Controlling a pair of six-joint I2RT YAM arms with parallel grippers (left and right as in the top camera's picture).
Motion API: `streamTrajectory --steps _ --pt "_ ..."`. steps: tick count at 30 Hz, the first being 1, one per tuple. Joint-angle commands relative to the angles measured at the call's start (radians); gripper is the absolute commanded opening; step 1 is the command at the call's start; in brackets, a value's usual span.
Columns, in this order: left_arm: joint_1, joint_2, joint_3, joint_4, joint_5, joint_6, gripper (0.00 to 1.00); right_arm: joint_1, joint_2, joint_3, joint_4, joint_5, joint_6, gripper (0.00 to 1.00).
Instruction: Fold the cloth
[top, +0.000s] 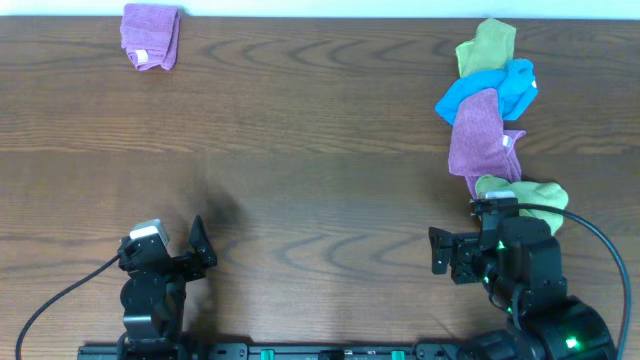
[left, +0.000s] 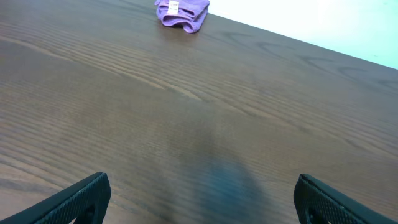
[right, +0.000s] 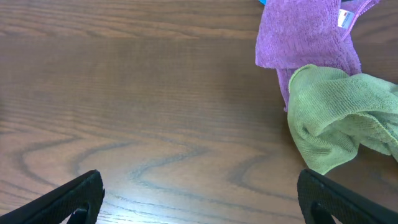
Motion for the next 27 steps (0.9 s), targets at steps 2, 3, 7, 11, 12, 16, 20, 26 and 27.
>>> streamTrajectory --steps 2,3,7,11,12,16,20,26,27 --pt "0.002 -0.006 -0.021 -0.002 0.007 -0.012 0.95 -0.005 -0.004 0.002 0.001 -0.001 0.012 0.99" --pt "0.002 -0.006 -0.02 -0.002 0.007 -0.012 0.96 -0.005 -0.004 0.002 0.001 -0.001 0.012 0.99" --pt "0.002 -0.006 -0.02 -0.002 0.007 -0.012 0.96 -0.005 -0.004 0.002 0.001 -0.001 0.012 0.99" --pt "0.002 -0.006 -0.02 -0.002 0.007 -0.012 0.95 -0.005 -0.004 0.002 0.001 -0.001 0.012 0.99" --pt "0.002 -0.006 -0.02 -0.002 0.007 -0.013 0.95 -0.005 -0.004 0.002 0.001 -0.001 0.012 0.99" --pt "0.002 -0.006 -0.02 -0.002 0.007 -0.012 0.95 -0.005 -0.004 0.002 0.001 -0.001 0.012 0.98" --pt "0.002 -0.006 -0.02 -0.002 0.007 -0.012 0.96 -0.027 -0.08 -0.021 0.007 0.09 -0.097 0.99" --pt "0.002 -0.006 -0.02 -0.002 0.007 -0.012 0.95 -0.069 -0.341 -0.178 0.063 0.196 -0.271 0.99" --pt "0.002 -0.006 -0.02 -0.002 0.007 -0.012 0.95 -0.072 -0.368 -0.201 0.065 0.196 -0.283 0.99"
